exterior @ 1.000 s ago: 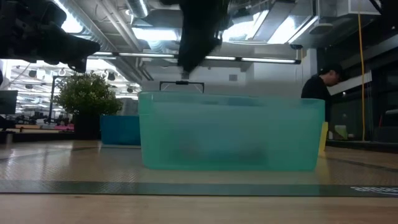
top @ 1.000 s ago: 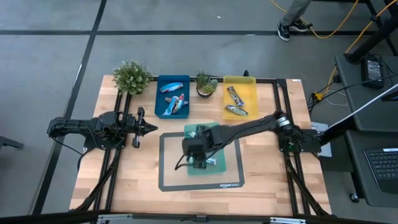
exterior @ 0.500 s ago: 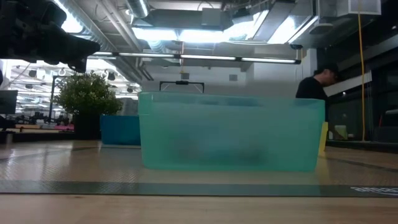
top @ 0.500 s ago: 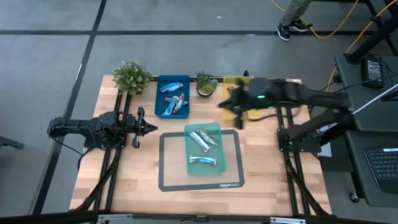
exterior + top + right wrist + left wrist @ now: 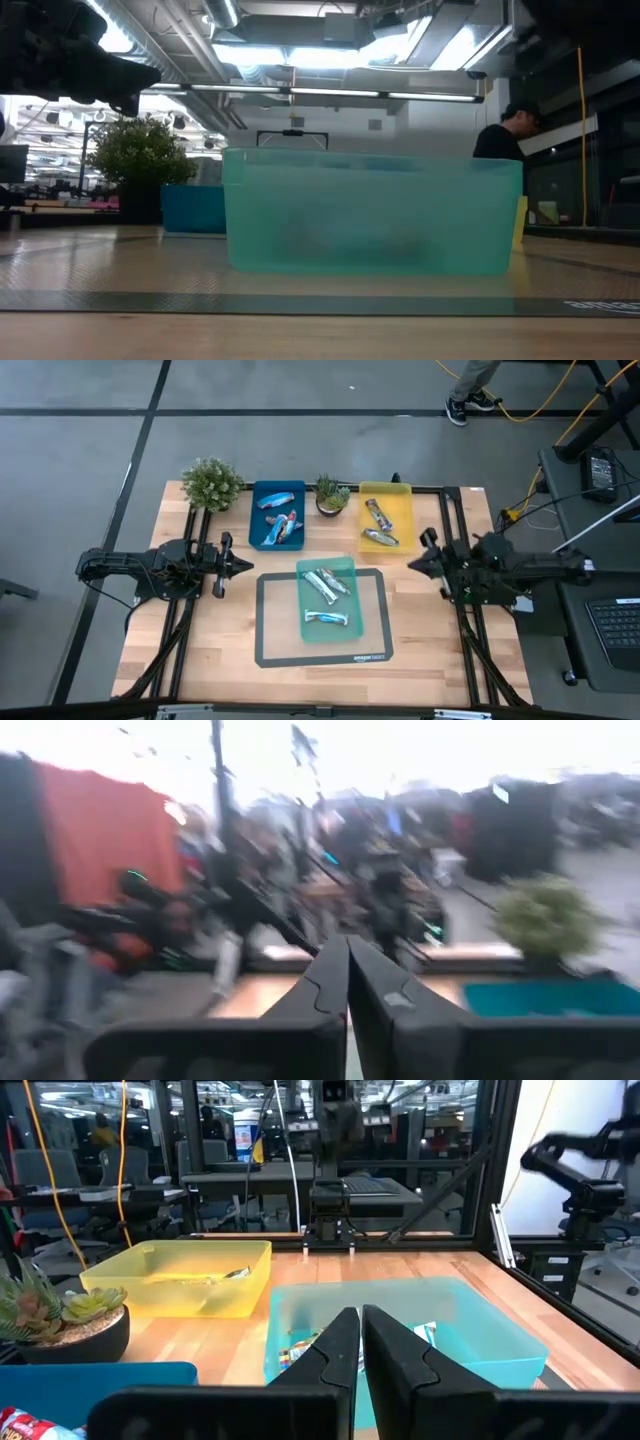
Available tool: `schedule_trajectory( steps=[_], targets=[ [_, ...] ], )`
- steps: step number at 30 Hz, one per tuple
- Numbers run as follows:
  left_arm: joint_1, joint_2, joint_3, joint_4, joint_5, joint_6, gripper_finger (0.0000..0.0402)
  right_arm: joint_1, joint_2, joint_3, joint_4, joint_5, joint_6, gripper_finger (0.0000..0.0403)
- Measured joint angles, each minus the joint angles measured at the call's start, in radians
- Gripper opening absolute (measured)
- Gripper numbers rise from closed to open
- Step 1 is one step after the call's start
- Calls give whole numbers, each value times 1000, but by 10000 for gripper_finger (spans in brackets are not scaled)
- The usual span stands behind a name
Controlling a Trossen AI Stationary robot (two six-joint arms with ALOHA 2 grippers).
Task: Pick and place Granola Bars by type
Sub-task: Return to Home Position
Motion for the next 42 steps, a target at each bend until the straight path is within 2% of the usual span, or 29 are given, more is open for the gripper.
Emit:
schedule_trajectory(
  steps=[3, 6, 7, 10, 13, 15, 20, 24, 34, 42],
  targets=[
    [0, 0, 0, 0, 0, 0, 9, 5, -153, -122, 78, -69, 41, 6],
    [0, 0, 0, 0, 0, 0, 8, 6, -298, -180, 58, -116, 57, 4],
    [0, 0, 0, 0, 0, 0, 9, 7, -306, -193, 59, -122, 51, 4],
    [0, 0, 0, 0, 0, 0, 12, 7, -292, -201, -45, -120, -30, 5],
    [0, 0, 0, 2, 2, 0, 12, 6, -304, -202, -270, 40, -102, 5],
    [0, 2, 0, -1, 1, 0, 11, 7, -303, -202, -297, 114, -140, 5],
    [0, 2, 0, 0, 2, 0, 6, 3, -302, -201, -306, 168, -177, 5],
    [0, 2, 0, 0, 1, 0, 7, 3, -300, -201, -307, 172, -145, 5],
    [0, 2, 0, 0, 1, 0, 12, 3, -275, -201, -309, 179, -177, 29],
    [0, 2, 0, 0, 0, 0, 9, 3, -275, -201, -308, 179, -178, 33]
  ],
)
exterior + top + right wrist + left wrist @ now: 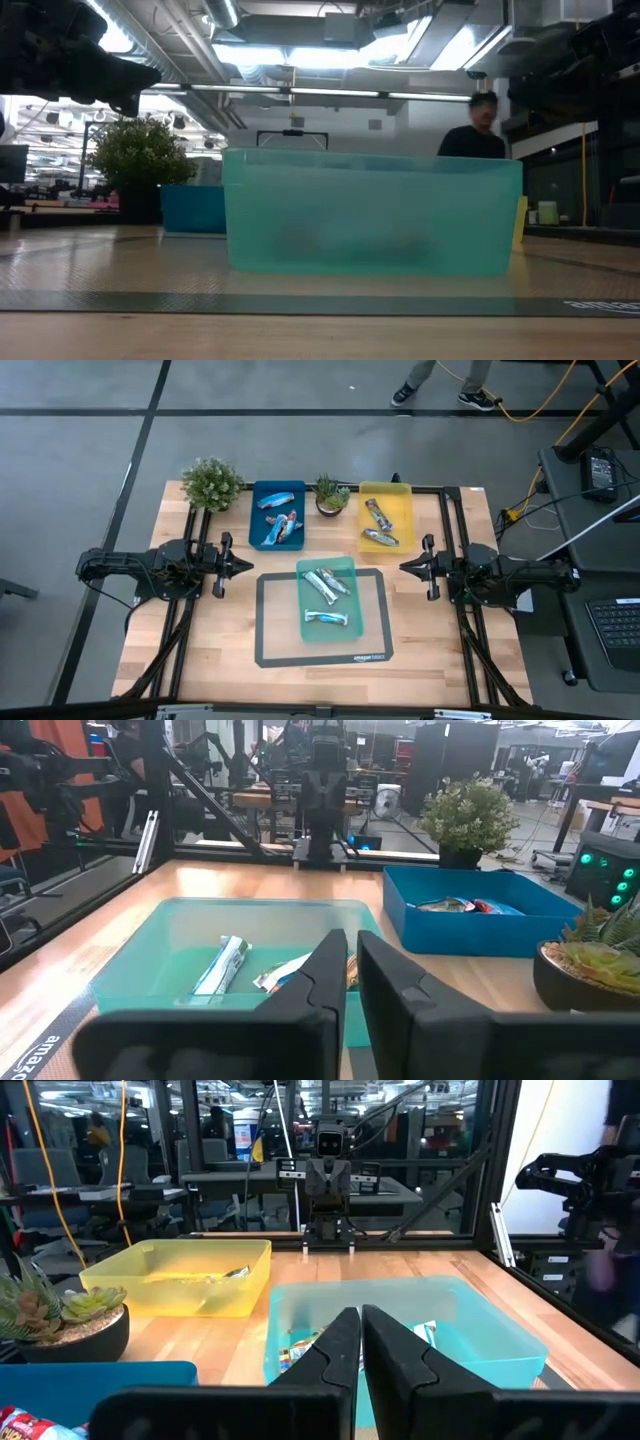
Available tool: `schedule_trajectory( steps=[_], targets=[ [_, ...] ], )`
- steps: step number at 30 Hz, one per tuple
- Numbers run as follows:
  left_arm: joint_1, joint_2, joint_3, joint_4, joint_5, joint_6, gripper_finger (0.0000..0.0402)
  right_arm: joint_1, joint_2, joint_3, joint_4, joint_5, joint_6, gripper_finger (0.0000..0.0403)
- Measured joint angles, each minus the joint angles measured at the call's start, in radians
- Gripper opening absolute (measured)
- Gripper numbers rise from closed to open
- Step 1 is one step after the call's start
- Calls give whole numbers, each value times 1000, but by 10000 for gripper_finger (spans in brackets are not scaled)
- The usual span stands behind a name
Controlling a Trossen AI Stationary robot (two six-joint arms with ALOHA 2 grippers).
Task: Pick and place Granola Bars by type
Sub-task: Return to Home Position
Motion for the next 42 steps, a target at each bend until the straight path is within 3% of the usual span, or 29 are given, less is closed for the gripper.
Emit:
schedule_trajectory(
  steps=[42],
  targets=[
    [0, 0, 0, 0, 0, 0, 13, 0, 0, 0, 1, 0, 0, 34]
  ],
)
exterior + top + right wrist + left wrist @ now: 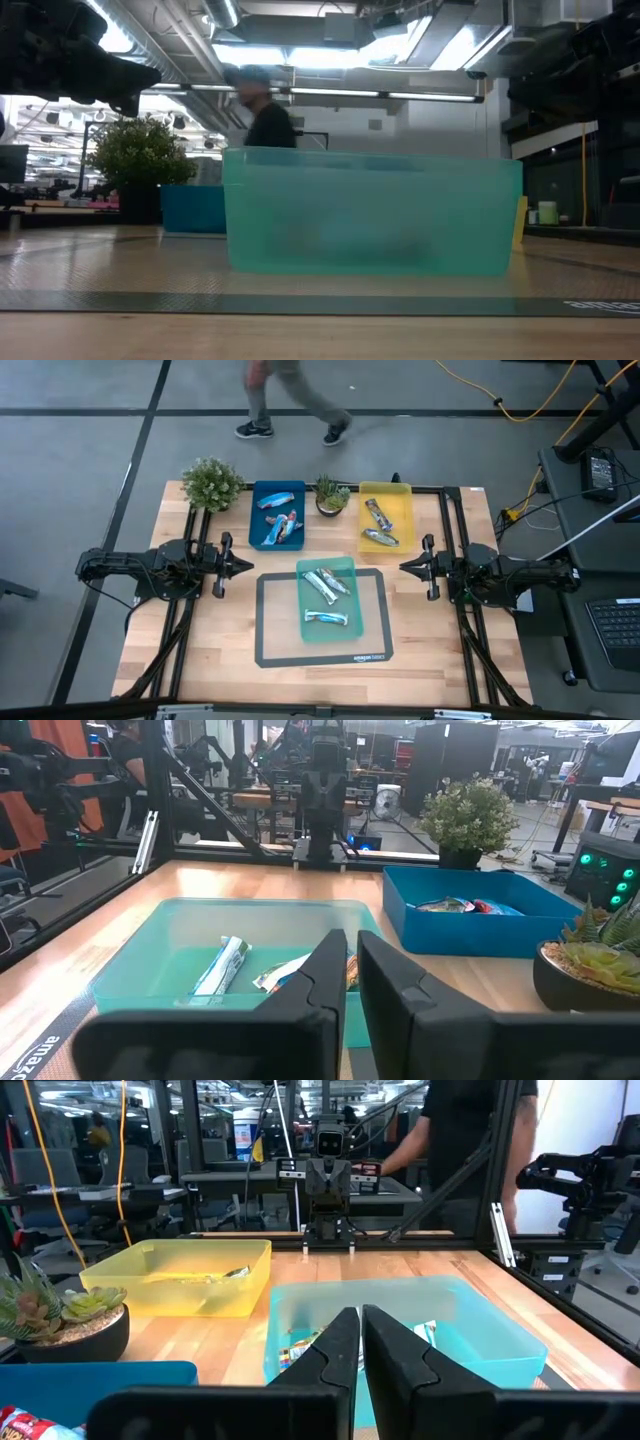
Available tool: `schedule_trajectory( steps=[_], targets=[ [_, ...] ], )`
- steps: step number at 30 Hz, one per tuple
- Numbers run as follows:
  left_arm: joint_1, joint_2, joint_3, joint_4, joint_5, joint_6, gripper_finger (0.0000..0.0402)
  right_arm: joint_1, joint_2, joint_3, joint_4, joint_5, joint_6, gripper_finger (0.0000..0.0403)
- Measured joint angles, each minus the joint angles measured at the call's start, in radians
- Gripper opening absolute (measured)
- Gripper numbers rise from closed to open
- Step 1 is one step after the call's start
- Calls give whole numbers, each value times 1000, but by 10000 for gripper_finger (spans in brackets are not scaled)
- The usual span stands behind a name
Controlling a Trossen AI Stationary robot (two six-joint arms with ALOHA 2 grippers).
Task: Pick and place Granola Bars by type
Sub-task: Return to Home Position
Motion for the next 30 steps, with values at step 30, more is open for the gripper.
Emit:
schedule_trajectory(
  steps=[30],
  targets=[
    [0, 0, 0, 0, 0, 0, 9, 0, 0, 0, 0, 0, 0, 34]
  ],
)
